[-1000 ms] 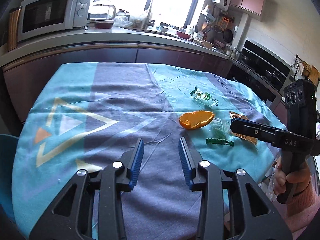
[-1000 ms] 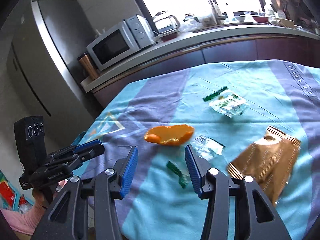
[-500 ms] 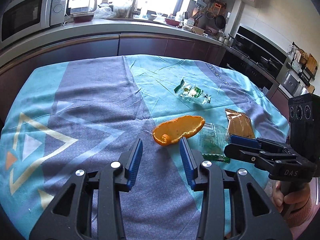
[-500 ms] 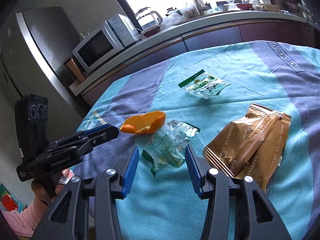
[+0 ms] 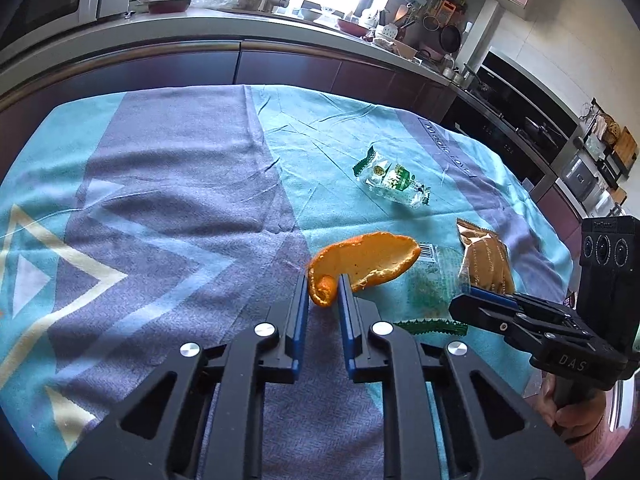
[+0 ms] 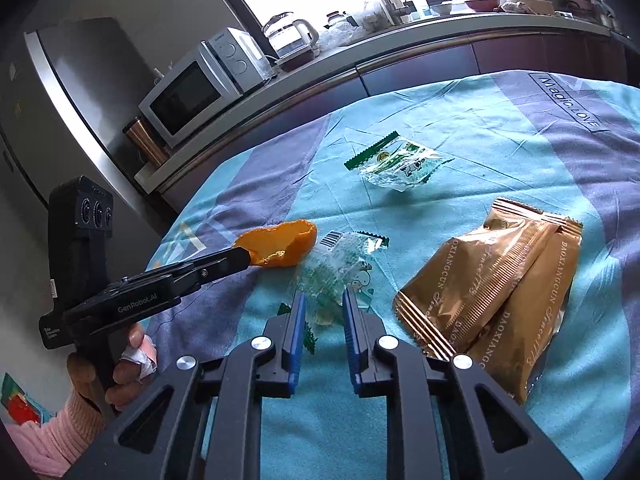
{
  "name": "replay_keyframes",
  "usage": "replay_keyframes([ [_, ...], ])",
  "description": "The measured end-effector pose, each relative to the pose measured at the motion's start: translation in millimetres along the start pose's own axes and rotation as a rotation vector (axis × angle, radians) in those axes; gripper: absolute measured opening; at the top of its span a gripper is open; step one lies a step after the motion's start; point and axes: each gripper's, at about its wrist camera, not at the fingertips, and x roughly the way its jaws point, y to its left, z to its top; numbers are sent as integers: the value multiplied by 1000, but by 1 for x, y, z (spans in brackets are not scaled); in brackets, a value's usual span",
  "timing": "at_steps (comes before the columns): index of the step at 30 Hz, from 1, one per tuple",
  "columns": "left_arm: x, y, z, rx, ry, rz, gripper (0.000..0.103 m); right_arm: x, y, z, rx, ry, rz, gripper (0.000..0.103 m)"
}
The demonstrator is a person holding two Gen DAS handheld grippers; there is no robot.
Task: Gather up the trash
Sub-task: 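Grasp an orange peel with the left tool while the right tool grasps a clear plastic wrapper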
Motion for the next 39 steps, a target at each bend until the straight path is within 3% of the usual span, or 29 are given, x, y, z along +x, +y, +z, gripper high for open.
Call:
replay_keyframes([
  [14, -37, 11, -12, -51, -61, 18, 12, -10, 19, 7, -65, -21, 38, 7],
  [39, -128, 43, -43, -112, -207, 115, 11, -12, 62, 12, -141, -34, 145, 5],
])
